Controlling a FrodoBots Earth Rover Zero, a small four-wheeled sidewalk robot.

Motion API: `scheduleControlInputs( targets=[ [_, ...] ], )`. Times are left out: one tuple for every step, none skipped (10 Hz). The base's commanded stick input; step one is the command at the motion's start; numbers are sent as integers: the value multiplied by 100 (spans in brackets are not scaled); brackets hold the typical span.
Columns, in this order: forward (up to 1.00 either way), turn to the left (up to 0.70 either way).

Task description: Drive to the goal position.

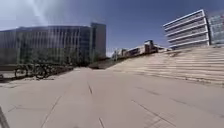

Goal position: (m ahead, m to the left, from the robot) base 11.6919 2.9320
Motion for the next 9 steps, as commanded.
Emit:
scheduleControlInputs(
  targets=[
    [70,13],
    [70,13],
    [70,13],
    [70,13],
    [70,13],
    [70,3],
    [70,-1],
    [70,-1],
    [70,-1]
  ],
)
